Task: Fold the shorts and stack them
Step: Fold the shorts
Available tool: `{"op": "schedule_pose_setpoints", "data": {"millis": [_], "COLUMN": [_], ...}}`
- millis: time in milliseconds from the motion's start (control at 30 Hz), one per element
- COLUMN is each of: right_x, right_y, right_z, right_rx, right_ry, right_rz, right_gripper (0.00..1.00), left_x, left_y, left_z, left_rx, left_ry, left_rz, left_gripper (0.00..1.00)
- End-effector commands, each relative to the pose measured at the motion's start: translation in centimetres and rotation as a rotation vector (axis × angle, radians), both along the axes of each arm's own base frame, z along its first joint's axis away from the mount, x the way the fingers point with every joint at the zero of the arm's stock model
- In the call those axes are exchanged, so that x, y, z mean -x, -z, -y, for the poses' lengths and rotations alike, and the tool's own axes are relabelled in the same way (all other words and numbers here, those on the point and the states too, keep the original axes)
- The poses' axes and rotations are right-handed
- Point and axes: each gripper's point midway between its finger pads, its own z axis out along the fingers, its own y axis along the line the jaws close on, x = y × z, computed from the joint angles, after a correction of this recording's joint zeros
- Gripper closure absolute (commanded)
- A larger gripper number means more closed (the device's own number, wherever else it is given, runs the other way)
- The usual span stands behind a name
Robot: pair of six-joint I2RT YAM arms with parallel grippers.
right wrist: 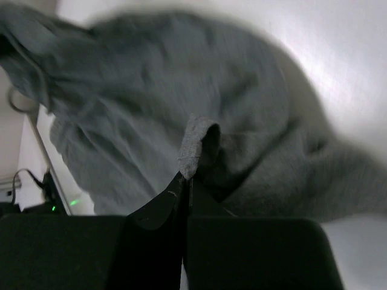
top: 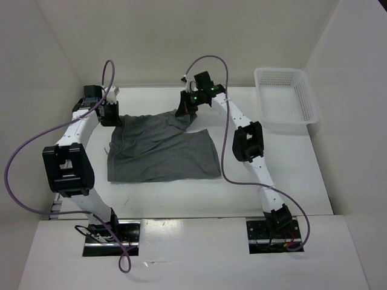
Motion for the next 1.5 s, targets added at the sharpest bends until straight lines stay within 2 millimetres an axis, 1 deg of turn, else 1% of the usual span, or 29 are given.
{"op": "schedule_pose_setpoints", "data": {"millis": [0, 33, 133, 167, 233, 267, 300, 333, 367, 400, 433, 467, 500, 567, 600, 633, 667, 733, 800, 867, 933, 967, 1033, 1100, 1200, 1233, 1367, 1433, 1467], "right_x": [3.3, 4.2, 3.8, 4.5, 5.5, 7.3, 8.4, 9.4, 11.6, 12.9, 13.4, 15.0, 15.4, 16.4, 17.3, 19.1, 20.7, 24.2, 26.3, 26.5, 26.6, 26.7, 27.0, 27.6, 28.2, 28.2, 27.2, 25.6, 24.3], "right_y": [-3.3, -3.5, -4.6, -6.2, -7.3, -5.4, -8.1, -7.9, -5.0, -6.9, -7.1, -4.7, -6.7, -5.9, -7.6, -6.3, -6.4, -5.3, -3.7, -3.5, -2.6, -2.5, -2.4, -1.8, -1.2, -1.0, -1.3, -2.8, -4.1], "right_z": [1.5, 2.4, 3.9, 4.6, 5.9, 6.9, 7.5, 8.2, 9.4, 10.1, 10.3, 11.8, 12.7, 14.9, 15.5, 16.1, 15.9, 16.2, 15.9, 15.6, 15.9, 16.0, 15.5, 14.6, 13.8, 13.8, 13.9, 13.1, 12.8], "right_rx": [0.07, 0.098, 0.187, 0.196, 0.226, 0.264, 0.241, 0.255, 0.296, 0.28, 0.263, 0.285, 0.257, 0.256, 0.237, 0.249, 0.218, 0.193, 0.196, 0.192, 0.21, 0.217, 0.225, 0.236, 0.242, 0.245, 0.267, 0.241, 0.221], "right_ry": [0.049, 0.05, 0.092, 0.099, 0.096, 0.075, 0.073, 0.05, 0.028, 0.026, 0.016, 0.022, 0.043, 0.052, 0.042, 0.0, -0.079, -0.127, -0.168, -0.173, -0.173, -0.185, -0.229, -0.27, -0.304, -0.306, -0.225, -0.151, -0.106], "right_rz": [-0.027, -0.024, 0.092, 0.131, 0.183, 0.138, 0.204, 0.224, 0.167, 0.218, 0.254, 0.214, 0.282, 0.301, 0.358, 0.34, 0.378, 0.365, 0.344, 0.379, 0.379, 0.384, 0.405, 0.403, 0.396, 0.388, 0.368, 0.382, 0.395], "right_gripper": [1.0, 1.0, 1.0, 1.0, 1.0, 1.0, 1.0, 1.0, 1.0, 1.0, 1.0, 1.0, 1.0, 1.0, 1.0, 1.0, 1.0, 1.0, 1.0, 1.0, 1.0, 1.0, 1.0, 1.0, 1.0, 1.0, 1.0, 1.0, 1.0], "left_x": [0.2, 0.2, 0.2, 0.0, 0.3, 0.4, 0.6, 1.2, 1.5, 2.2, 2.5, 3.3, 3.8, 4.8, 5.4, 5.9, 6.6, 9.6, 12.2, 15.1, 16.9, 18.1, 19.6, 22.0, 23.4, 23.7, 22.4, 20.3, 19.3], "left_y": [-0.6, -0.4, -0.4, -0.5, -0.7, -1.8, -2.0, -1.8, -2.5, -2.3, -2.4, -2.7, -3.0, -4.2, -5.0, -6.3, -6.9, -6.7, -5.7, -4.0, -4.1, -3.2, -4.5, -4.5, -3.9, -3.1, -3.2, -3.5, -2.7], "left_z": [0.8, 0.8, 0.8, 1.0, 1.0, 1.0, 1.1, 0.9, 1.0, 0.9, 0.6, 0.7, 0.8, 0.9, 1.2, 1.2, 1.9, 2.9, 3.6, 3.9, 3.9, 4.1, 4.1, 4.6, 3.7, 3.4, 2.9, 2.6, 2.7], "left_rx": [0.032, 0.032, 0.032, 0.038, 0.038, 0.033, 0.032, 0.024, 0.022, 0.018, 0.002, 0.001, 0.002, -0.001, 0.008, 0.013, 0.045, 0.081, 0.106, 0.092, 0.056, 0.049, 0.027, 0.019, -0.044, -0.054, -0.075, -0.077, -0.065], "left_ry": [0.032, 0.032, 0.032, 0.039, 0.039, 0.039, 0.039, 0.031, 0.031, 0.024, 0.011, 0.011, 0.011, 0.011, 0.018, 0.016, 0.041, 0.055, 0.06, 0.054, 0.046, 0.049, 0.045, 0.055, 0.017, 0.007, -0.009, -0.01, -0.002], "left_rz": [0.025, 0.026, 0.026, 0.036, 0.039, 0.068, 0.071, 0.056, 0.065, 0.044, 0.046, 0.048, 0.045, 0.063, 0.06, 0.077, 0.072, -0.001, -0.072, -0.121, -0.083, -0.096, -0.008, 0.045, 0.081, 0.057, 0.082, 0.097, 0.057], "left_gripper": [1.0, 1.0, 1.0, 1.0, 1.0, 1.0, 1.0, 1.0, 1.0, 1.0, 1.0, 1.0, 1.0, 1.0, 1.0, 1.0, 1.0, 1.0, 1.0, 1.0, 1.0, 1.0, 0.99, 0.96, 0.96, 0.95, 0.94, 0.96, 0.98]}}
